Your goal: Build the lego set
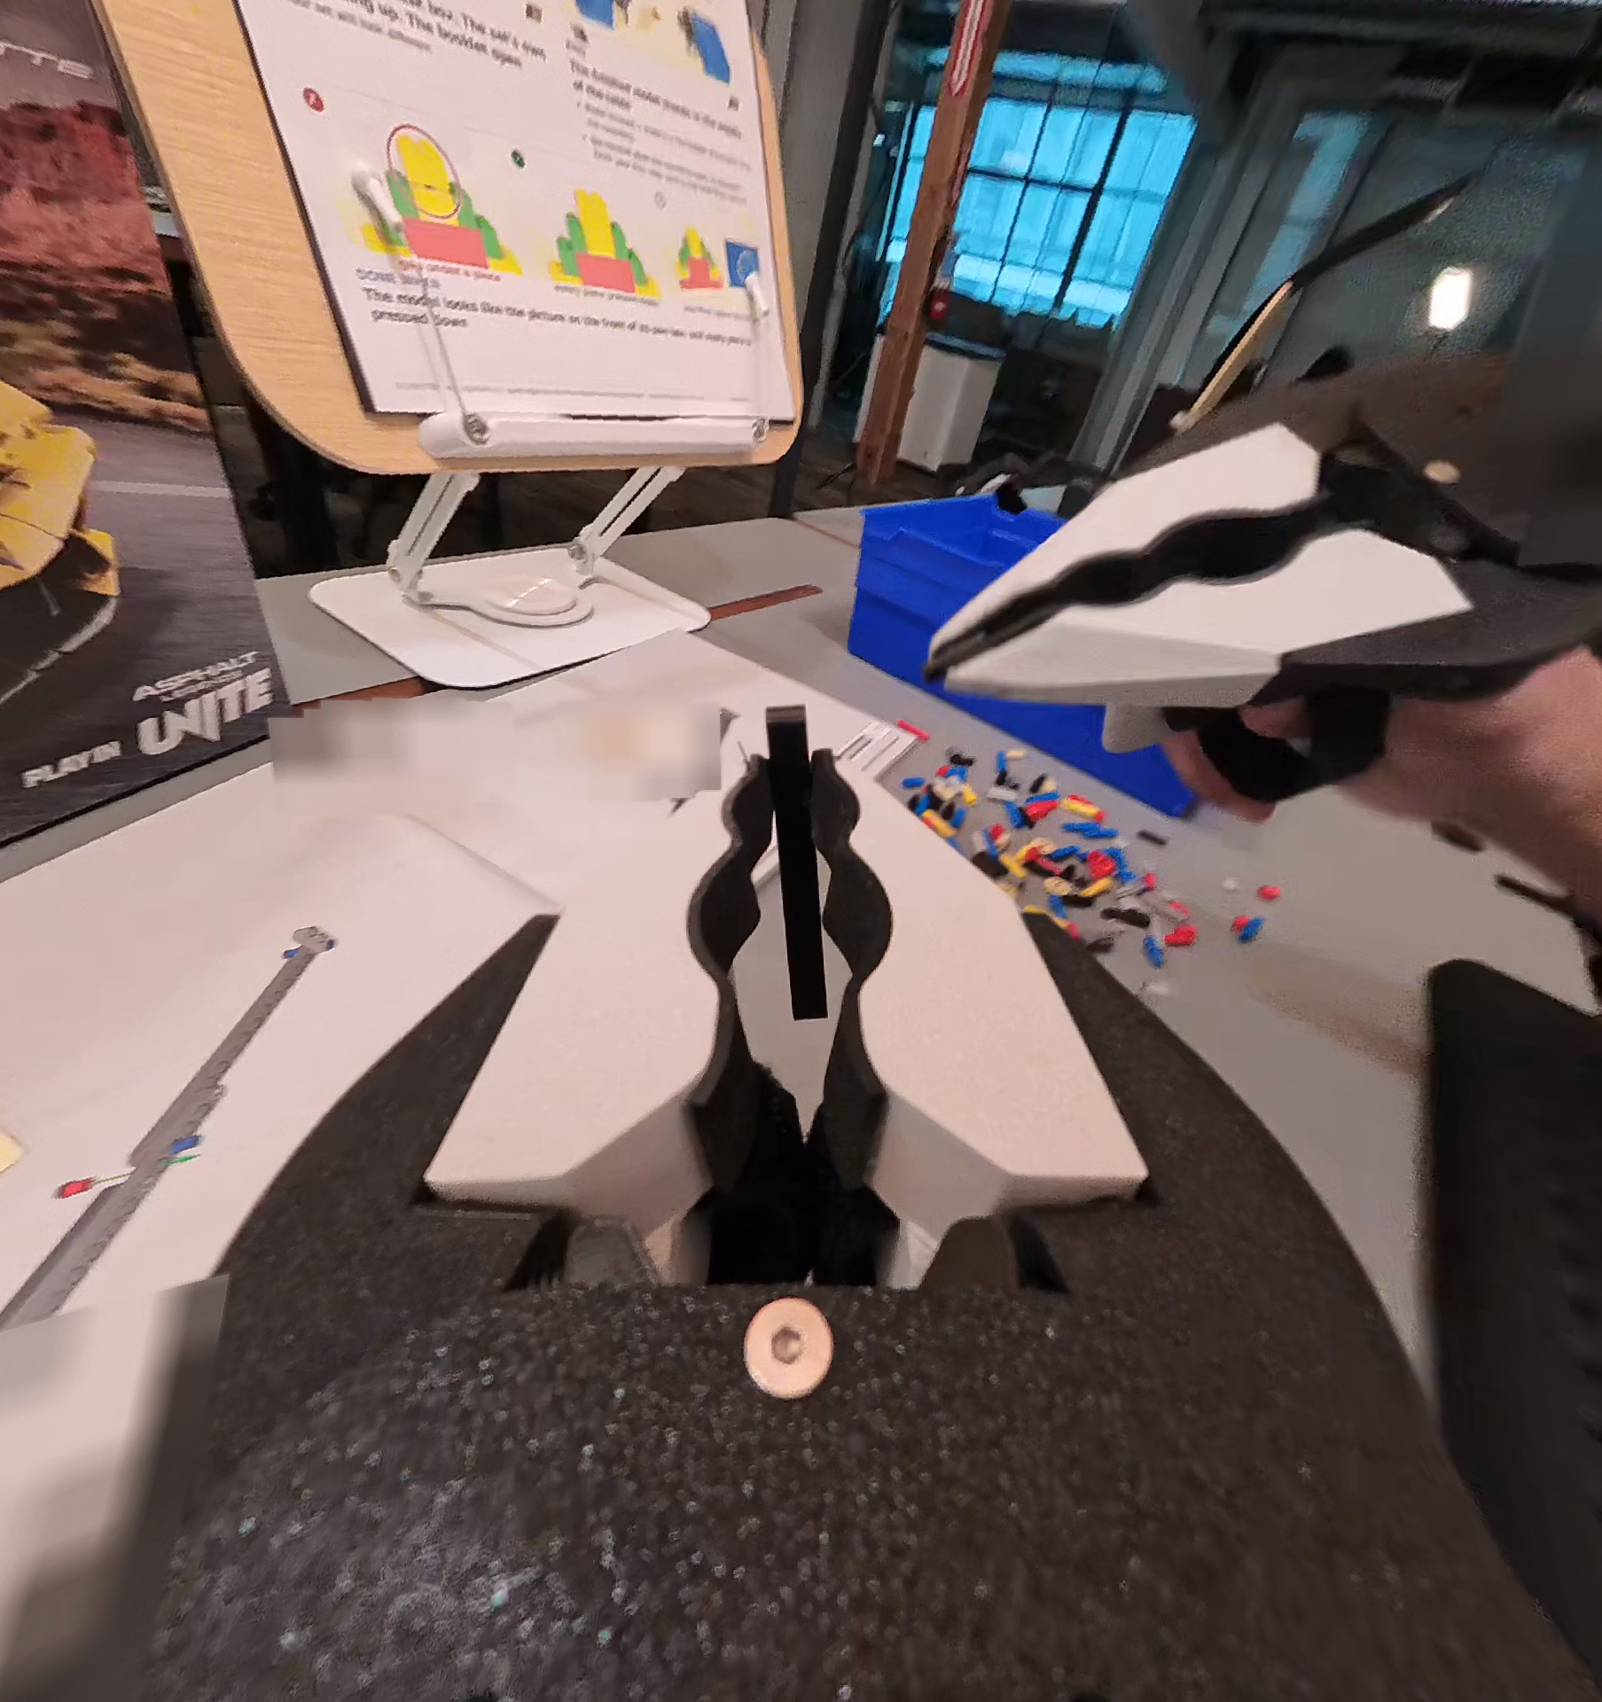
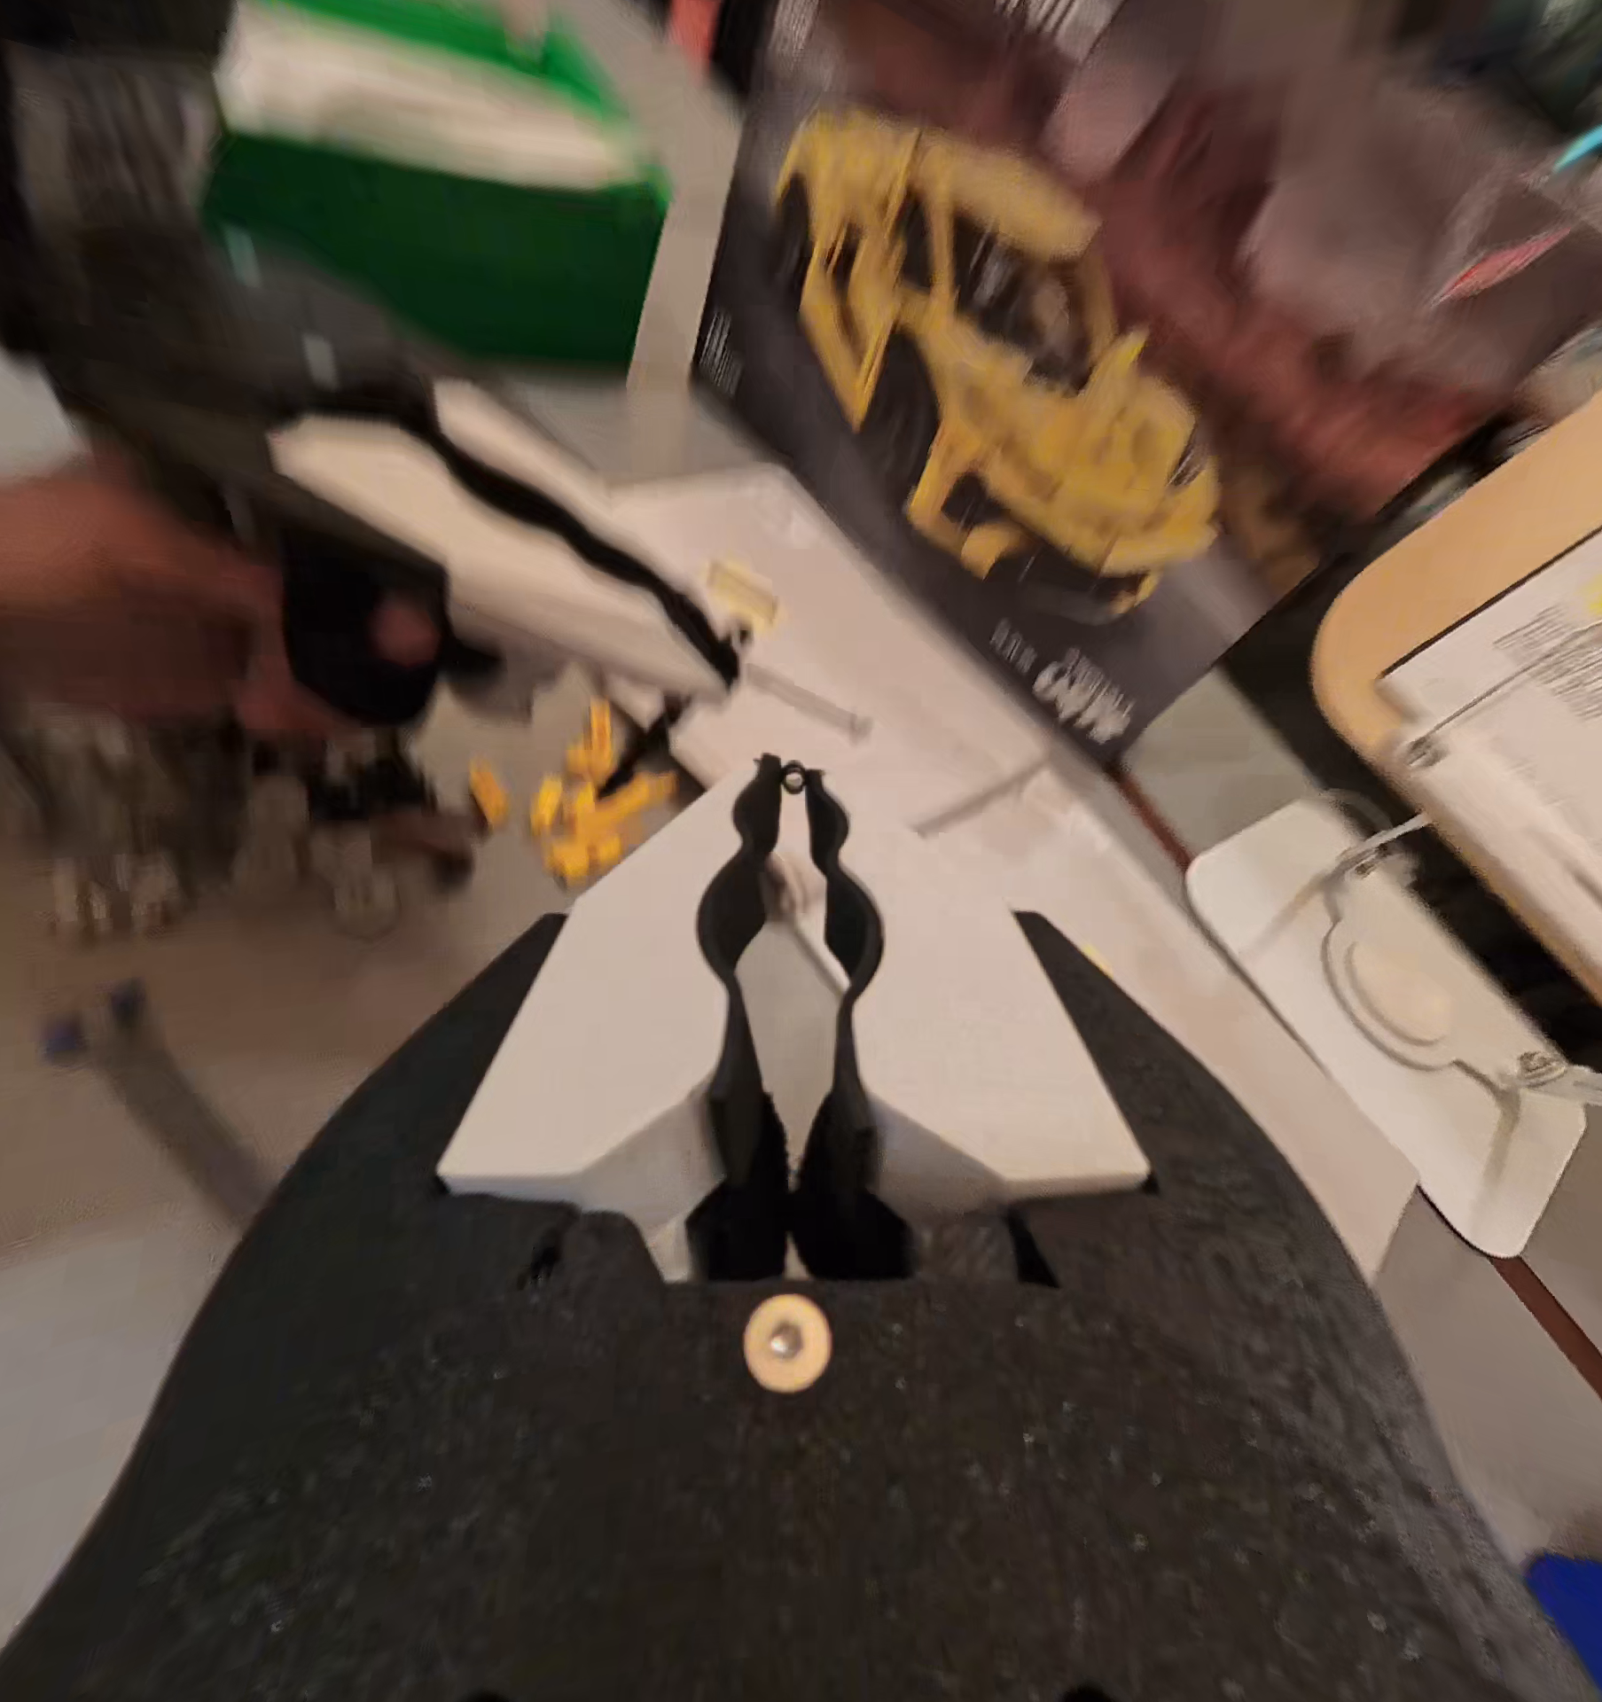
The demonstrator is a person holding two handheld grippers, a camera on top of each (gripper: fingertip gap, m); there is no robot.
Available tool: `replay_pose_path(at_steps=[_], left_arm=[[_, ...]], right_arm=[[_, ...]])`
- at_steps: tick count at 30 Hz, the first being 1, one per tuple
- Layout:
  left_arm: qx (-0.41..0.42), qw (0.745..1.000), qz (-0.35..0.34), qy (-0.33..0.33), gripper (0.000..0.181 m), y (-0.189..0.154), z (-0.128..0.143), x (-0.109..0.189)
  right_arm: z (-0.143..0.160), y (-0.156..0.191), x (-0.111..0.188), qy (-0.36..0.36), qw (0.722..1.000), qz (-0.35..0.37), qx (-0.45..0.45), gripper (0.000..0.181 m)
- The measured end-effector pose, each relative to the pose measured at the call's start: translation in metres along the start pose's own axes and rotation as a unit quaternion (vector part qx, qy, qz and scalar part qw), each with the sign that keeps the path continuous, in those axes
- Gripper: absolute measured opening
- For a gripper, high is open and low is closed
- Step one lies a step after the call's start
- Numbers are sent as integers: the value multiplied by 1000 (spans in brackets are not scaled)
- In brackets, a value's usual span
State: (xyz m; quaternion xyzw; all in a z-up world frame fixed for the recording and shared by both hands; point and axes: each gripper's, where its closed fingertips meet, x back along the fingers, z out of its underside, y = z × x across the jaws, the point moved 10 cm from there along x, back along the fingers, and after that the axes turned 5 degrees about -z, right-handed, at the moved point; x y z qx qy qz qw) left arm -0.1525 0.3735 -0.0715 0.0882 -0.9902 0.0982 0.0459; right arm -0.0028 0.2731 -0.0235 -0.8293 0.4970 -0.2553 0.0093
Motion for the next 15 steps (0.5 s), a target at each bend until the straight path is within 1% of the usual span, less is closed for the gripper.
replay_pose_path(at_steps=[1,2,3,4,5,7,9,10,15], left_arm=[[14,1000,11,-8,6,-1,-1,1],[27,999,22,-17,6,-1,-1,1],[41,998,36,-25,6,-2,-1,2],[54,997,47,-32,6,-3,-2,2],[65,995,56,-42,6,-4,-3,3],[82,992,78,-62,6,-7,-5,5],[79,992,78,-63,6,-9,-5,6],[74,992,77,-64,6,-9,-5,6],[39,995,59,-63,6,-14,-6,6]], right_arm=[[-9,10,0,-47,998,36,-17,5],[-15,21,-1,-90,994,57,-35,5],[-20,30,-4,-116,989,73,-49,5],[-21,36,-8,-118,987,95,-60,5],[-20,40,-13,-106,985,118,-64,5],[-16,44,-19,-99,982,141,-74,4],[-16,46,-19,-119,979,129,-105,4],[-15,46,-19,-117,979,124,-111,4],[-15,47,-17,-107,980,136,-102,4]])
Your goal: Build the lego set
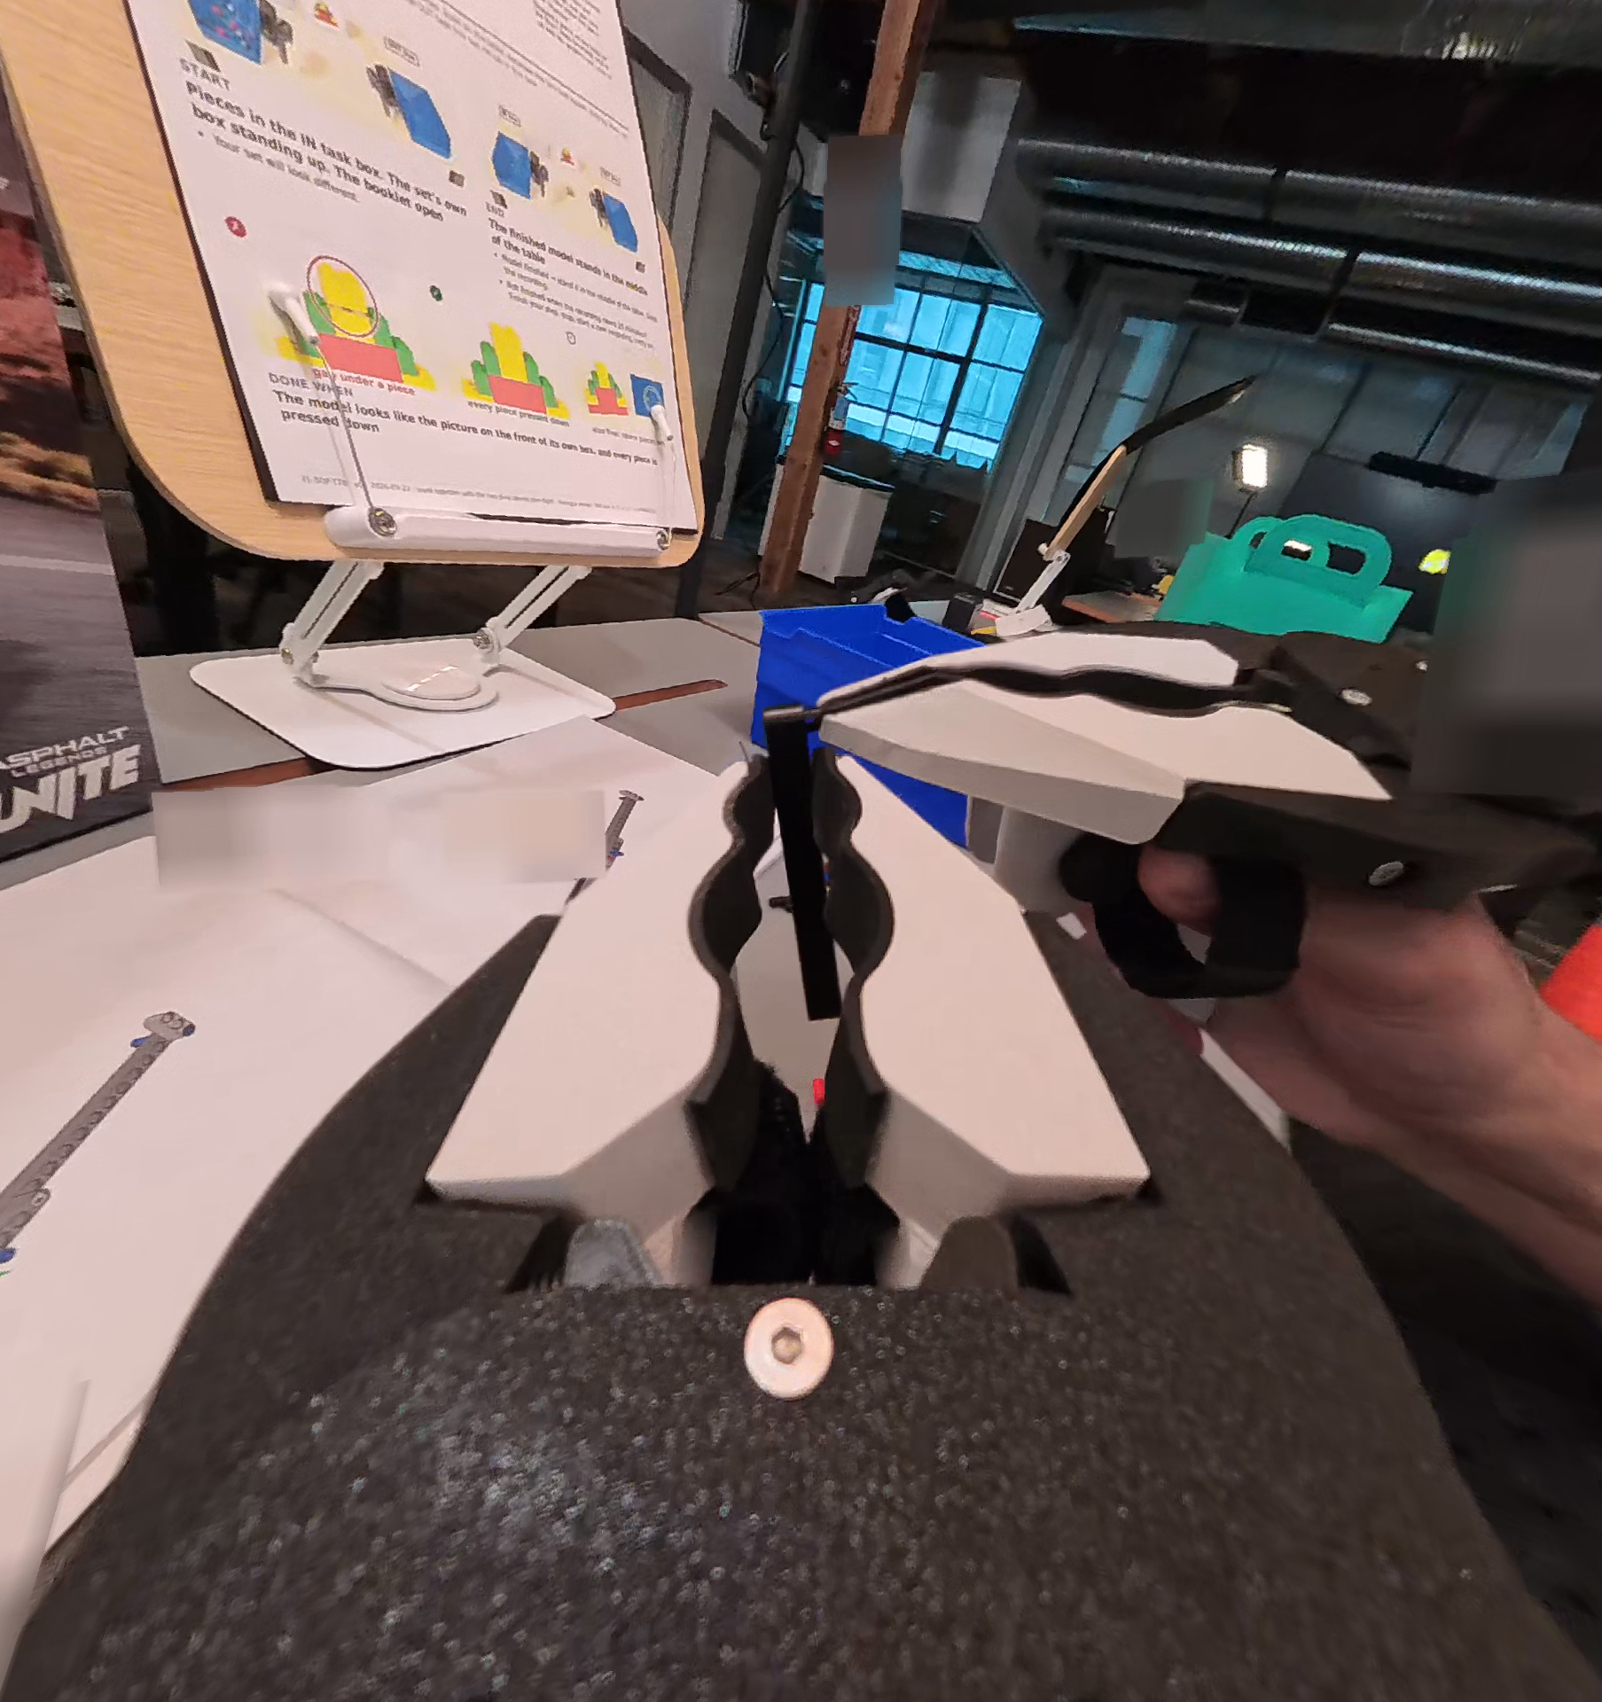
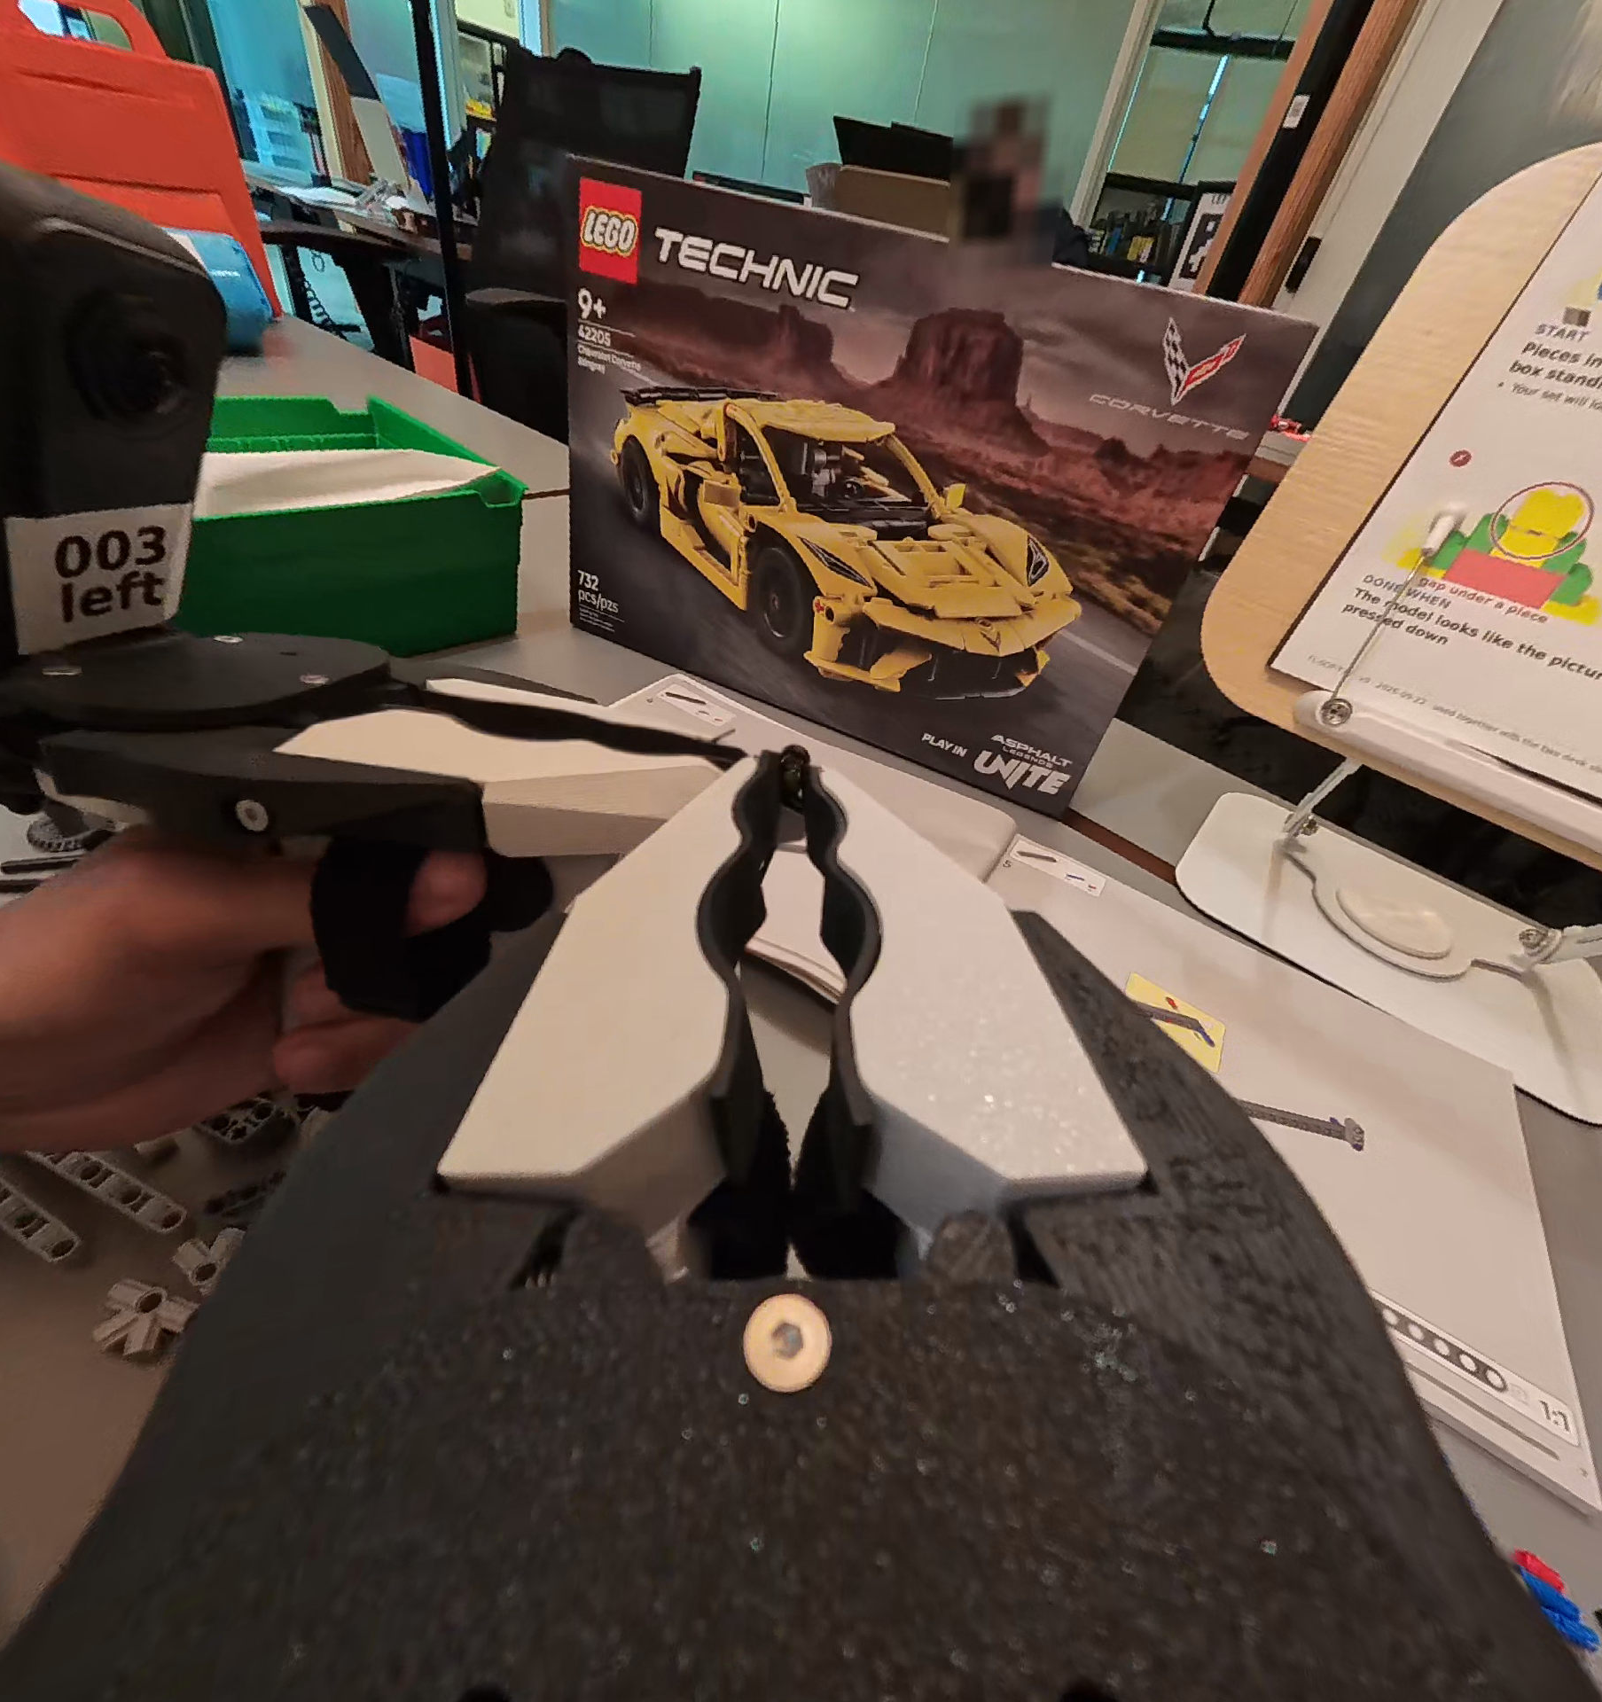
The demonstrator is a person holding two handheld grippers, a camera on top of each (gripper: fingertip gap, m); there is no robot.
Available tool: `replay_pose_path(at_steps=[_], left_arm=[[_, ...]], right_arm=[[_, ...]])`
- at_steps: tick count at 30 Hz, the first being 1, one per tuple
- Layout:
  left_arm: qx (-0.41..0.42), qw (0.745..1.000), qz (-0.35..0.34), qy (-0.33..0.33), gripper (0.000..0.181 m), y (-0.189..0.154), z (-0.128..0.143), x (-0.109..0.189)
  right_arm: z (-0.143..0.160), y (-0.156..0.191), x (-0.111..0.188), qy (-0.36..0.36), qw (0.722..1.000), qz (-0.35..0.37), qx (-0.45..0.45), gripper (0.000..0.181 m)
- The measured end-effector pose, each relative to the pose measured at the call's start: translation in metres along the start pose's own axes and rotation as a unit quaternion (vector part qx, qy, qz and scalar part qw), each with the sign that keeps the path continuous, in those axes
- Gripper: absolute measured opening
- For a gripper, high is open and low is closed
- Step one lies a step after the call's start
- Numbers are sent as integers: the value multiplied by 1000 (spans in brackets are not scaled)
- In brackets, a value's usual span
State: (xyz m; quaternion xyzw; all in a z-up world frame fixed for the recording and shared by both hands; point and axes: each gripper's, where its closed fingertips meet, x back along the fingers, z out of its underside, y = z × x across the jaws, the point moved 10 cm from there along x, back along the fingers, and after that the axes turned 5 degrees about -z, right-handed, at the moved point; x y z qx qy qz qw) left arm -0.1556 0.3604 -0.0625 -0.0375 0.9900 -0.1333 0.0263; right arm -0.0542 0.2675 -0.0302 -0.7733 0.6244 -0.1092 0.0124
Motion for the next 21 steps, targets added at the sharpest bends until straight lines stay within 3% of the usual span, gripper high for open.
replay_pose_path(at_steps=[6,10,13,21], left_arm=[[-72,997,-30,-17,6,-8,-3,3],[-31,999,-18,-39,6,-9,-4,6],[-51,997,-34,-45,6,-10,-4,7],[-202,976,-68,-45,7,-19,-8,10]], right_arm=[[-2,3,1,-27,1000,-1,-16,5],[1,2,2,-72,991,-30,-105,4],[3,3,0,-78,989,-33,-121,4],[-2,1,5,-77,990,-50,-107,4]])
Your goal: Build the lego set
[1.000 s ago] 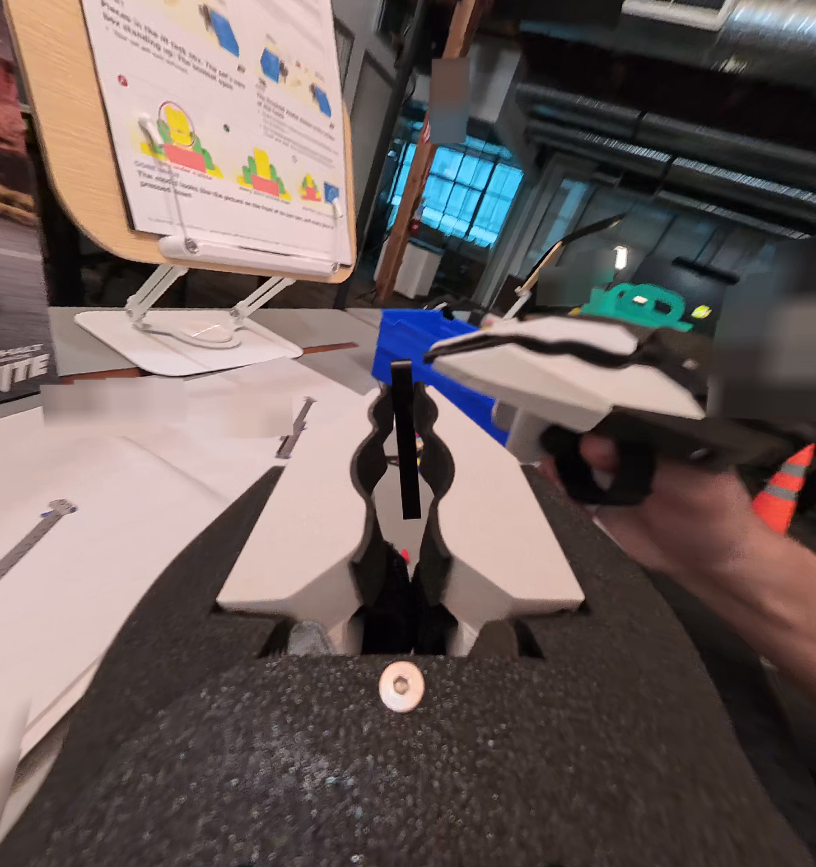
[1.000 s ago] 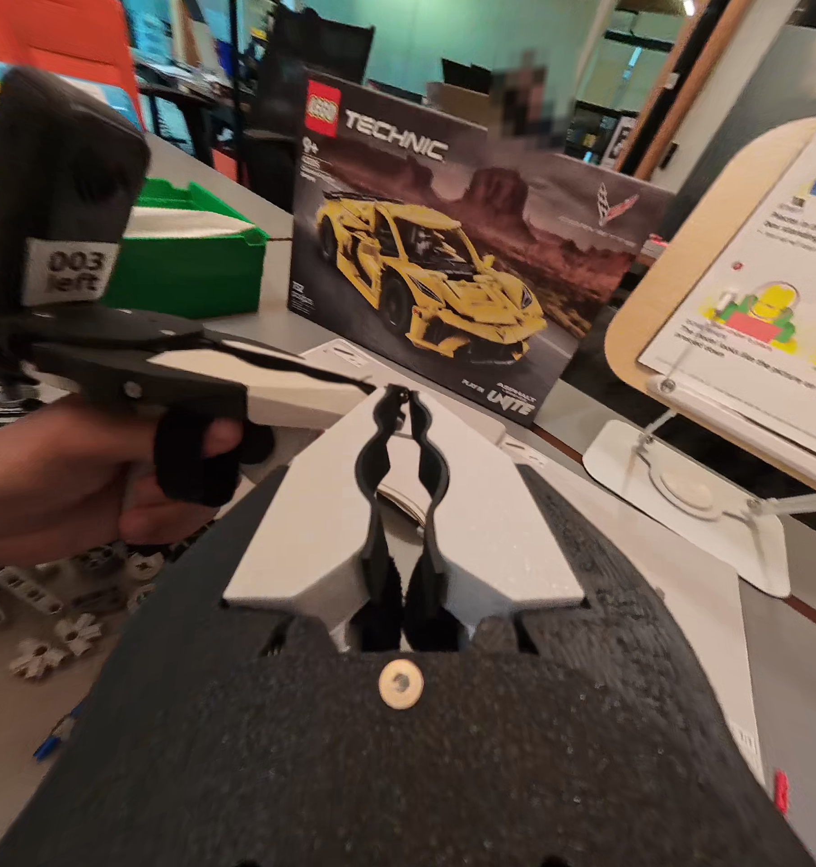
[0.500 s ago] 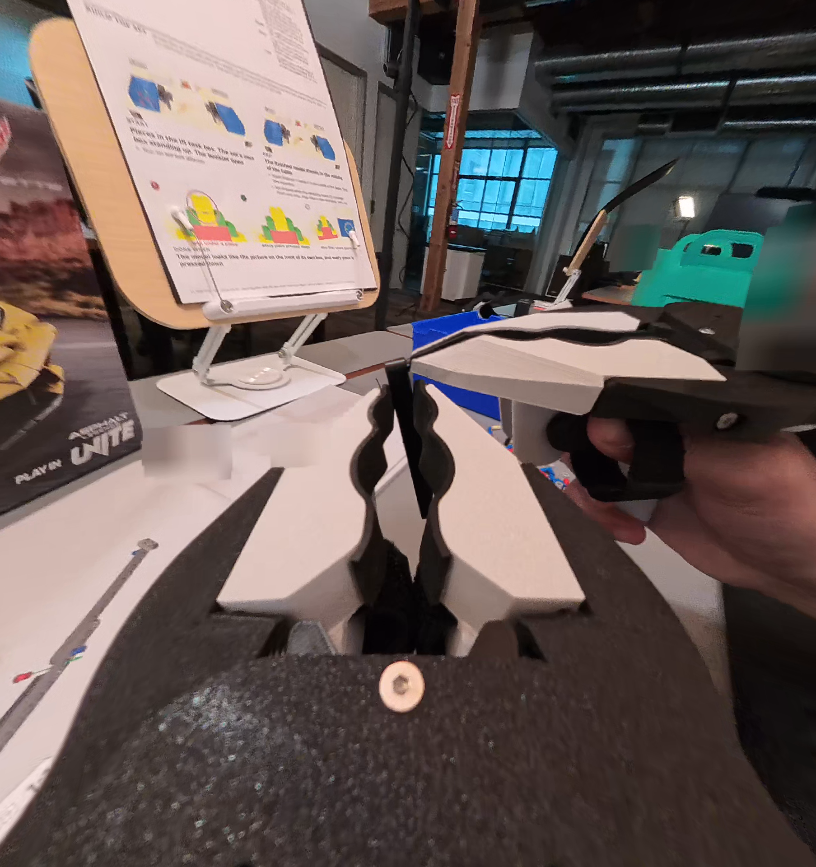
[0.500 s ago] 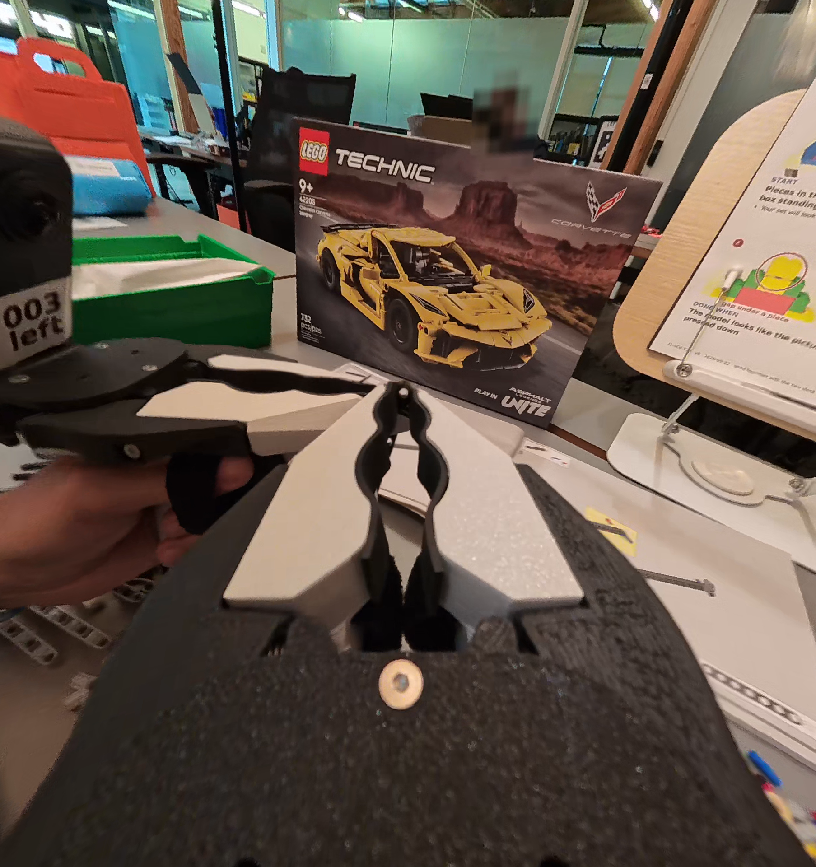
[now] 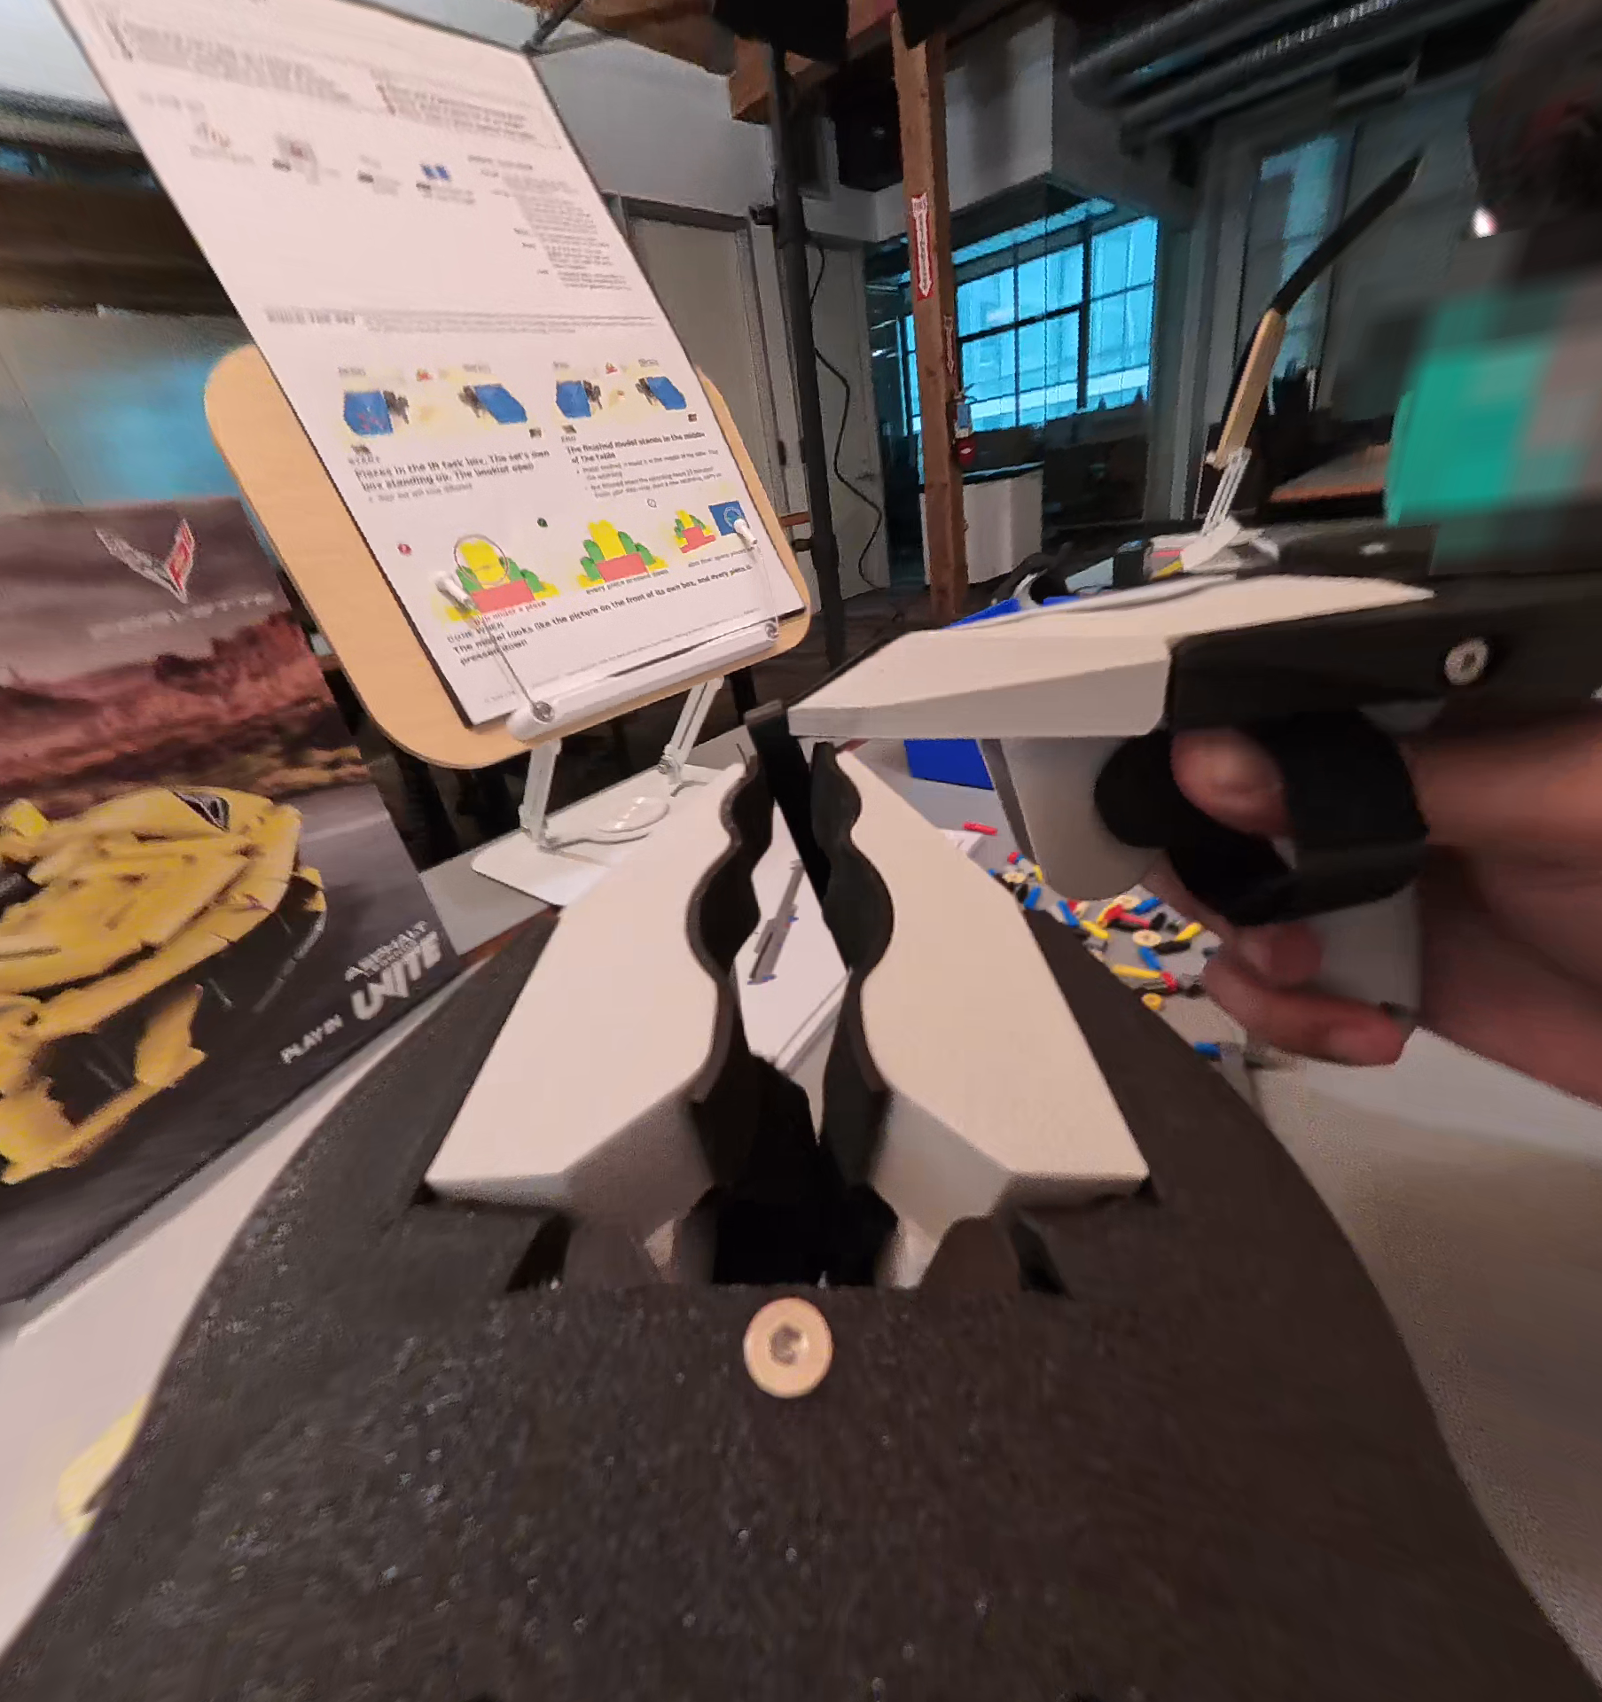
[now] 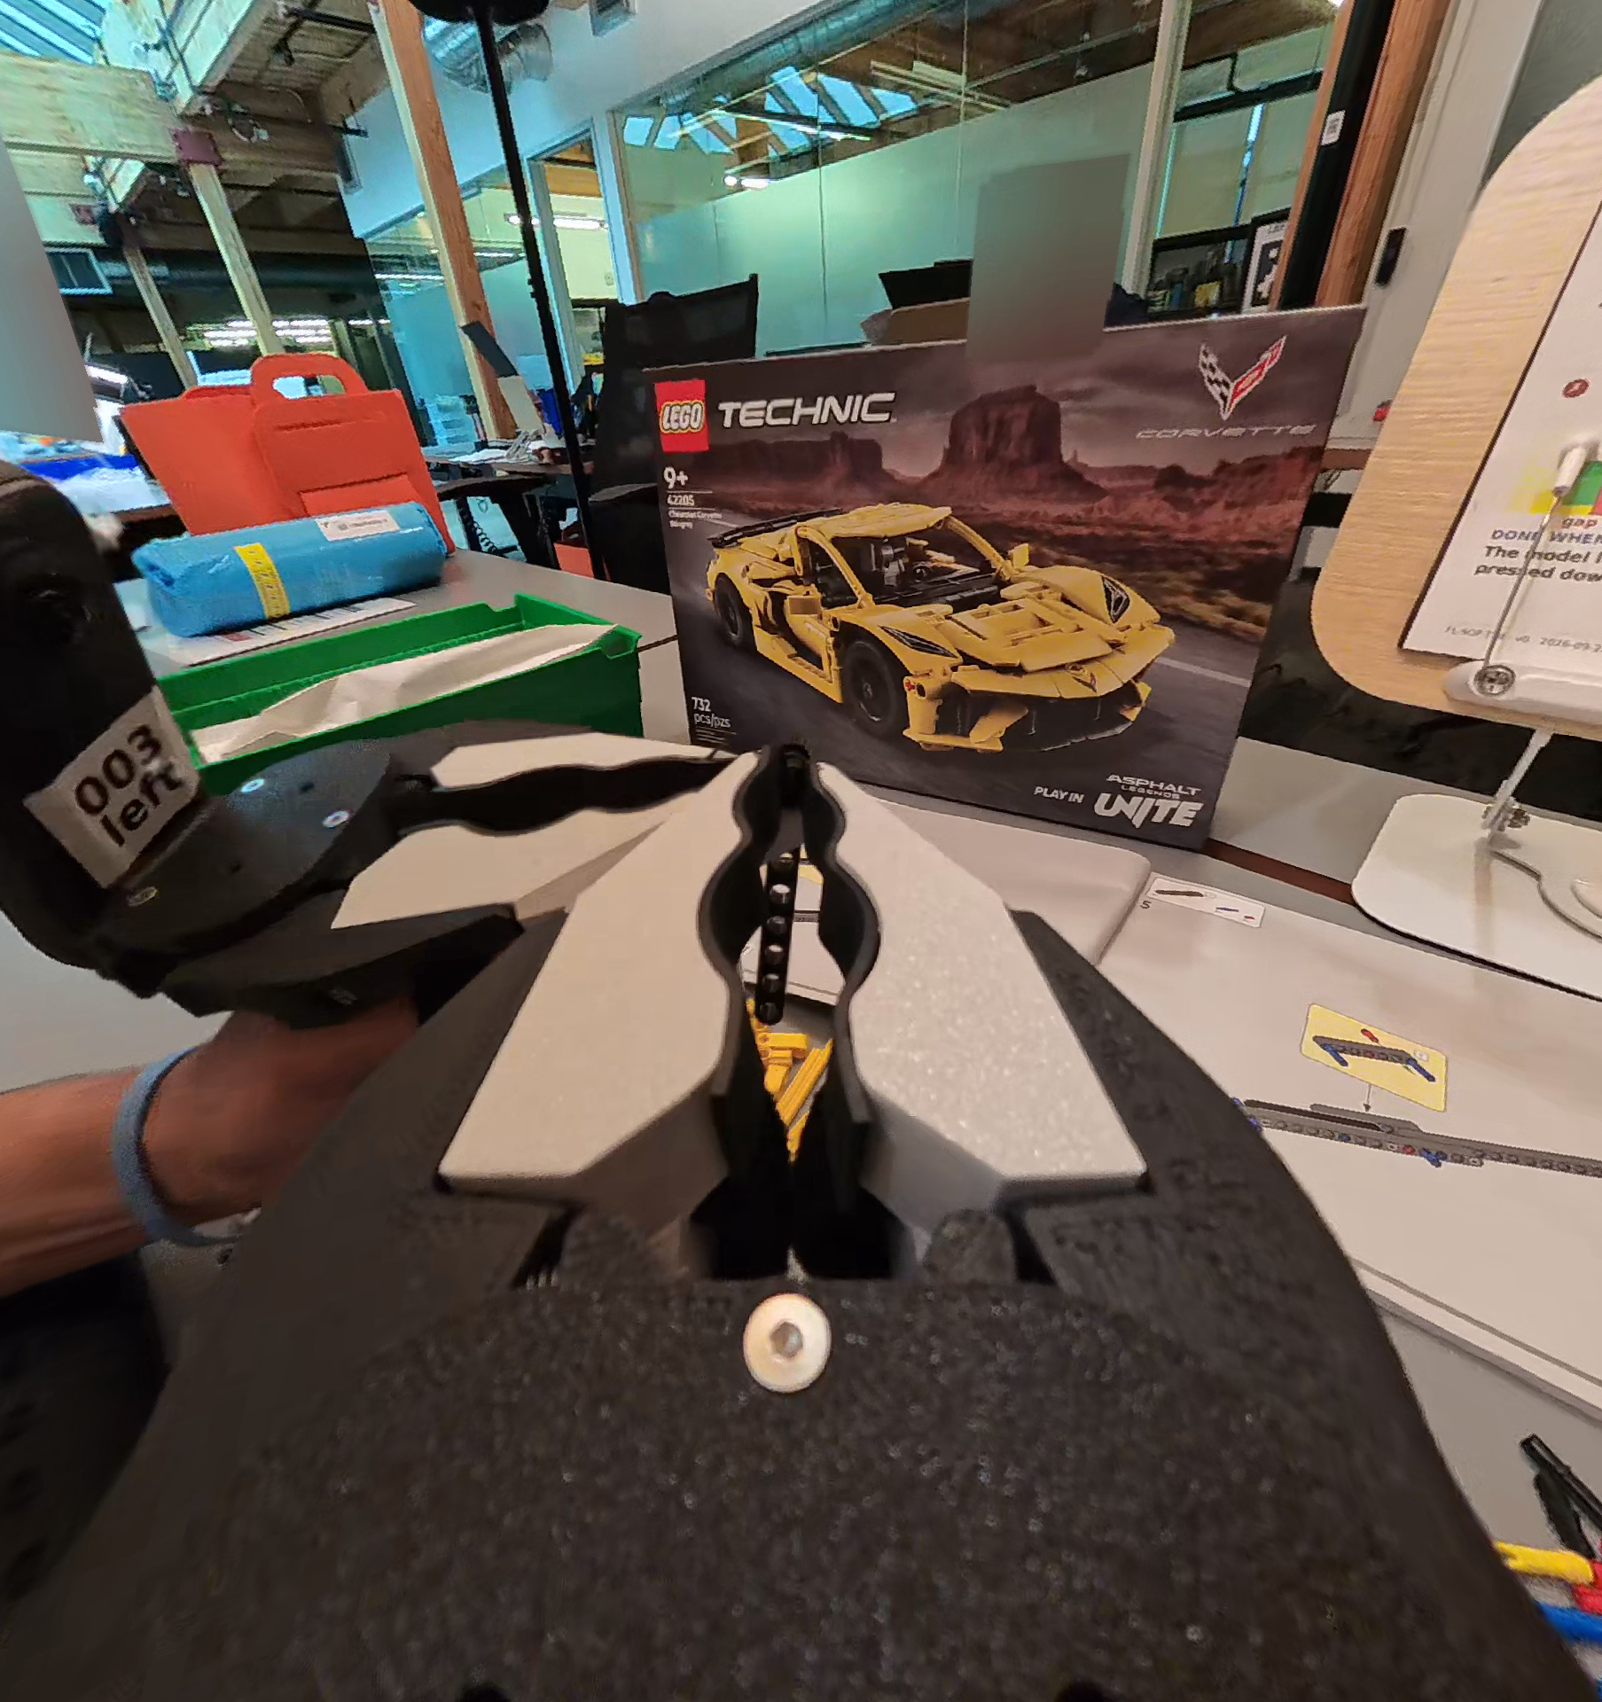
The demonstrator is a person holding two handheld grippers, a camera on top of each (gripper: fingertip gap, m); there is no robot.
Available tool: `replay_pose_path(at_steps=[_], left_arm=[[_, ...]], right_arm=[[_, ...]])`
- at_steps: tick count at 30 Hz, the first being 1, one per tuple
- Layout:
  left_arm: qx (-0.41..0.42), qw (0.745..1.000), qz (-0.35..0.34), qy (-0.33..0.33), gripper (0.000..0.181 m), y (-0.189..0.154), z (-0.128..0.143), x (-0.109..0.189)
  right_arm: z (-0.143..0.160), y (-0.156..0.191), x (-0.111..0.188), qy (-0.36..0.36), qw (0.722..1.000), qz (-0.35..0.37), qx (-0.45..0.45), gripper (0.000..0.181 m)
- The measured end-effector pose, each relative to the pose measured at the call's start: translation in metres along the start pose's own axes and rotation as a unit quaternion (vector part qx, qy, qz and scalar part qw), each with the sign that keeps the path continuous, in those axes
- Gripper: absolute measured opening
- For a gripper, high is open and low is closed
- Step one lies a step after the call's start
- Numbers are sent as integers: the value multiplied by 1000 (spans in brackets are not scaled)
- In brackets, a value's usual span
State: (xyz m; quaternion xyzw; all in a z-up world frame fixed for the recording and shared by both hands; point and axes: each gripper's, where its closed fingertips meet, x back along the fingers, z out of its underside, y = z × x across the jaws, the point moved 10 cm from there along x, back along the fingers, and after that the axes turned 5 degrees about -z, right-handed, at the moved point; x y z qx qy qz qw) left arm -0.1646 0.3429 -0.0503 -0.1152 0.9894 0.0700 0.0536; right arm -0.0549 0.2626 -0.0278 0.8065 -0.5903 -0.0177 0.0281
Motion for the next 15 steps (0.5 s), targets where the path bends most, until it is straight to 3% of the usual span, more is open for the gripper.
replay_pose_path(at_steps=[8,15], left_arm=[[-16,1000,18,1,7,-5,0,0],[143,986,86,27,6,9,11,-8]], right_arm=[[-1,-9,6,7,996,-43,-82,4],[-1,-24,17,19,989,-105,-99,22]])
